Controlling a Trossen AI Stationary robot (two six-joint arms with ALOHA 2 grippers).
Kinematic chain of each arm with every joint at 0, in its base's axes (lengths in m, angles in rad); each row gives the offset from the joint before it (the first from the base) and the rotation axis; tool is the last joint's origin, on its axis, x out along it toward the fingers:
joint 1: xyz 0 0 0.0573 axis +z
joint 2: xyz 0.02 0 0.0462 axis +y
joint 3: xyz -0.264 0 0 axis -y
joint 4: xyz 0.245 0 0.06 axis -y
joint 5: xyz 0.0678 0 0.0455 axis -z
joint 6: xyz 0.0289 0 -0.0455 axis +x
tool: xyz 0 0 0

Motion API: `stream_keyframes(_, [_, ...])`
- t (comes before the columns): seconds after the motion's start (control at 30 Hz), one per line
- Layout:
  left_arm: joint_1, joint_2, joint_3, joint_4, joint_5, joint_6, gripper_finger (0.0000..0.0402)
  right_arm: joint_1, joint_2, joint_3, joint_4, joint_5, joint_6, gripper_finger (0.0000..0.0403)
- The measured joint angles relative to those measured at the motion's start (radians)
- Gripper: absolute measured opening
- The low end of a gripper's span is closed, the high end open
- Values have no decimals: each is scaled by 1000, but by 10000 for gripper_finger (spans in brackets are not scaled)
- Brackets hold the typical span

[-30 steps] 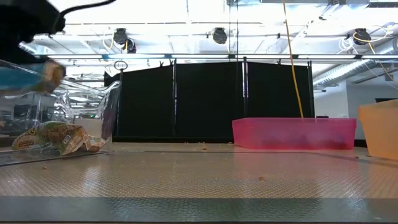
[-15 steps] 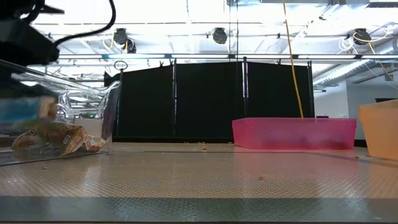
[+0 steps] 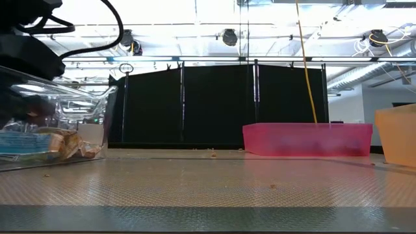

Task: Pick and place Granola Bars by type
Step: Put the yellow granola bar into the transparent bin, then return to Home Position

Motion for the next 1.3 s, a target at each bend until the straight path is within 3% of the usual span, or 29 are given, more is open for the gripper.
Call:
stream_keyframes(0.23, [36,0,7,-10,128,-60,259,0,0,0,-26,0,0,263])
stream_keyframes(0.37, [67,0,61,-38,162,-89,294,0,0,0,-26,0,0,263])
stream_keyframes(0.47, [88,-4,125,-100,130,-67,310,0,0,0,-26,-1,-1,263])
stream_keyframes(0.7, [139,-64,275,-174,-54,-43,321,0,0,0,-26,-2,-32,263])
stream_keyframes(1.2, [176,-285,488,-155,-83,33,316,0,0,0,-27,-5,38,263])
stream_keyframes(1.3, [184,-332,512,-110,-134,64,320,0,0,0,-28,-5,21,263])
